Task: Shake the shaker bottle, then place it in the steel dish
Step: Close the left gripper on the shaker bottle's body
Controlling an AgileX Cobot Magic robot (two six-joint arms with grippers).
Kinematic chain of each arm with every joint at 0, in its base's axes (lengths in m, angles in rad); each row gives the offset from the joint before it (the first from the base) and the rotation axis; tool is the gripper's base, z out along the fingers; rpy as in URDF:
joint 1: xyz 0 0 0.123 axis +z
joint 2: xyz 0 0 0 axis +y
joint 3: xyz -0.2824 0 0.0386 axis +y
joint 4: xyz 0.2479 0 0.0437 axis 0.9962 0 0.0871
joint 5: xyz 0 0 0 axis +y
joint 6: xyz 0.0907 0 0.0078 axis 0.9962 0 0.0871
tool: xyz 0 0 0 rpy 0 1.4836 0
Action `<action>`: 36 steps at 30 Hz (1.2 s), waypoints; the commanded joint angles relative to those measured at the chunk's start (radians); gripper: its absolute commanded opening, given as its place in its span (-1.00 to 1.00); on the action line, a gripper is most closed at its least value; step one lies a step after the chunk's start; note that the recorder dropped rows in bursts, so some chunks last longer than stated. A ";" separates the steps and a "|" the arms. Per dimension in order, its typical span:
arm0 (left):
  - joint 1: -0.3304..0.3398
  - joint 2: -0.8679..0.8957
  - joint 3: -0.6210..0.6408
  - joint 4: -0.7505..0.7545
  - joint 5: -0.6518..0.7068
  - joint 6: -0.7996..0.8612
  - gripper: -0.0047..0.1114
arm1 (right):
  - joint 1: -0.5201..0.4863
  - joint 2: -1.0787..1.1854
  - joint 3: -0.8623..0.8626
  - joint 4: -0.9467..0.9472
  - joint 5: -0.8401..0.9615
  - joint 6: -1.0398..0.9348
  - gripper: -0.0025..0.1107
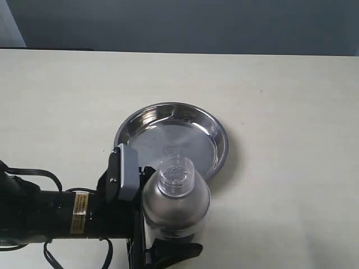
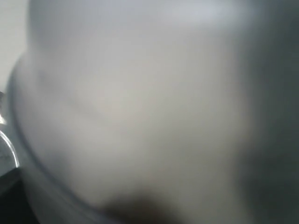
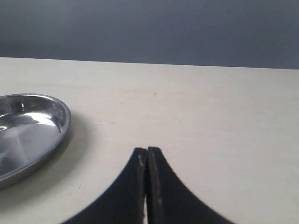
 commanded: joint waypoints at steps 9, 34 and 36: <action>-0.007 0.003 -0.035 -0.025 -0.007 -0.034 0.71 | 0.004 -0.004 0.001 -0.001 -0.012 -0.001 -0.97; -0.007 -0.017 -0.077 0.016 -0.007 -0.175 -0.91 | 0.004 -0.004 0.001 -0.001 -0.012 -0.001 -0.97; -0.007 -0.077 -0.077 -0.021 -0.007 -0.235 -0.91 | 0.004 -0.004 0.001 -0.001 -0.012 -0.001 -0.97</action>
